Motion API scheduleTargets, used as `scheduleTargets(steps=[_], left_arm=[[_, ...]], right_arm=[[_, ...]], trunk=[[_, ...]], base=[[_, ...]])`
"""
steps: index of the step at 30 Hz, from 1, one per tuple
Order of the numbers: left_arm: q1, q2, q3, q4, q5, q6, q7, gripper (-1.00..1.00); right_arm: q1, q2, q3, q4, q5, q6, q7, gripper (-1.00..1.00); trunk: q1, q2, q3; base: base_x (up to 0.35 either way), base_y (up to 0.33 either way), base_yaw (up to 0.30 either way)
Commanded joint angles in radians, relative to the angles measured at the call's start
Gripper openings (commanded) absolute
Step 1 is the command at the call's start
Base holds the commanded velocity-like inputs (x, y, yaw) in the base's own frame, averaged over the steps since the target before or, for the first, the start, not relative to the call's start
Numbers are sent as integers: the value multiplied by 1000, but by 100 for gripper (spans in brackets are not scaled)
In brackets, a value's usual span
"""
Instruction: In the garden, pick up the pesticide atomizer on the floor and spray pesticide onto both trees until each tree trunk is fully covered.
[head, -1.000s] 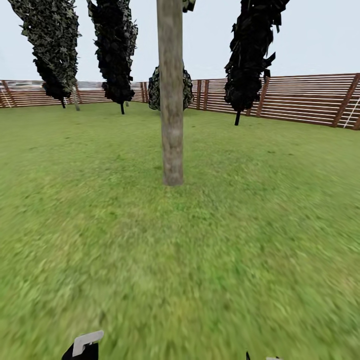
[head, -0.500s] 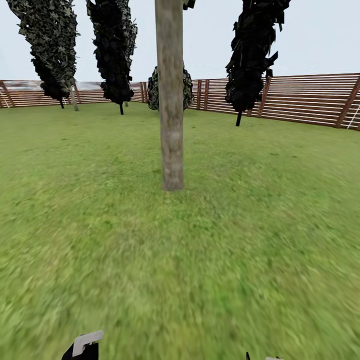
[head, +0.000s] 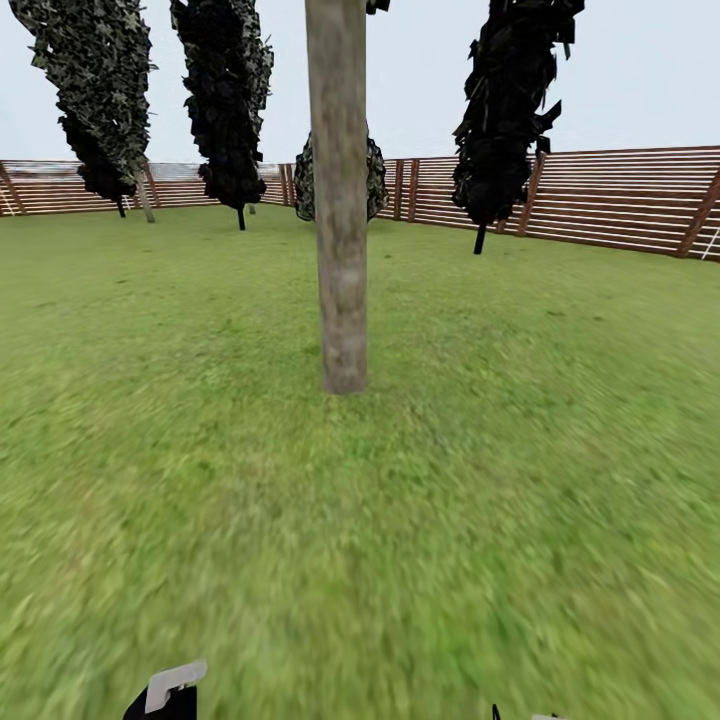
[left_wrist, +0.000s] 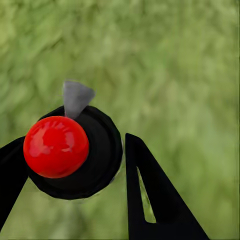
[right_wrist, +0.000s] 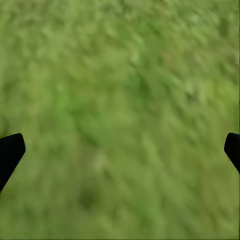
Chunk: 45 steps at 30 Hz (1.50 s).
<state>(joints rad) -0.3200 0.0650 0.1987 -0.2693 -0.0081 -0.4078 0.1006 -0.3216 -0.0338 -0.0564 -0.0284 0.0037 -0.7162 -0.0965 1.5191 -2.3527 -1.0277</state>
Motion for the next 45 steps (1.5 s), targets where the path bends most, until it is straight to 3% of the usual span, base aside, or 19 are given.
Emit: scheduleTargets(steps=[1,45], left_arm=[[-1,0,-1,1,-1,-3,3,-100],[-1,1,-1,1,-1,-3,3,-100]], right_arm=[[-1,0,-5,1,1,-3,1,100],[-1,0,-5,1,1,-3,1,100]], trunk=[[0,0,-1],[0,0,-1]], base=[[334,0,0],[334,0,0]])
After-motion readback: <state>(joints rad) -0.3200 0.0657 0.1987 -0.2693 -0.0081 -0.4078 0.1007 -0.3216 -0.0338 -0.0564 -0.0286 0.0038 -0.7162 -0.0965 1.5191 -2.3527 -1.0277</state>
